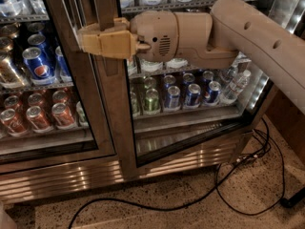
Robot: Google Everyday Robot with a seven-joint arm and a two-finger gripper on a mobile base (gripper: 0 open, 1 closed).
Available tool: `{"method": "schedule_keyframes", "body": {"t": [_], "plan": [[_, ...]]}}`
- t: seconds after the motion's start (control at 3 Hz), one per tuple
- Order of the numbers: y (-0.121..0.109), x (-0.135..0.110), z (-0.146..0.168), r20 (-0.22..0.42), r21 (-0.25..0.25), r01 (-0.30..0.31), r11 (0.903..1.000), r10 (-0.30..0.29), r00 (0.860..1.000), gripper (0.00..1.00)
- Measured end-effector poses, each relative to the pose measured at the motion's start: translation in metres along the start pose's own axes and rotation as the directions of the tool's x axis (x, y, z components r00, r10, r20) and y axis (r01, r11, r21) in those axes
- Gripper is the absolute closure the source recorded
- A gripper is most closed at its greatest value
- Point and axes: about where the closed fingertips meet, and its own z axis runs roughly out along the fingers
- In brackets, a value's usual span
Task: Open right fridge door
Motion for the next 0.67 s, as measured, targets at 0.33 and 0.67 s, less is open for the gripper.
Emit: {"method": "schedule_keyframes", "body": {"t": [0.33,0.67], "plan": [[0.0,0.0001,-0.0007,0.0,0.0,0.0,1.0,0.0,1.0,1.0],[0.0049,0.0,-0.0006,0.001,-0.001,-0.009,1.0,0.009,1.0,1.0]]}}
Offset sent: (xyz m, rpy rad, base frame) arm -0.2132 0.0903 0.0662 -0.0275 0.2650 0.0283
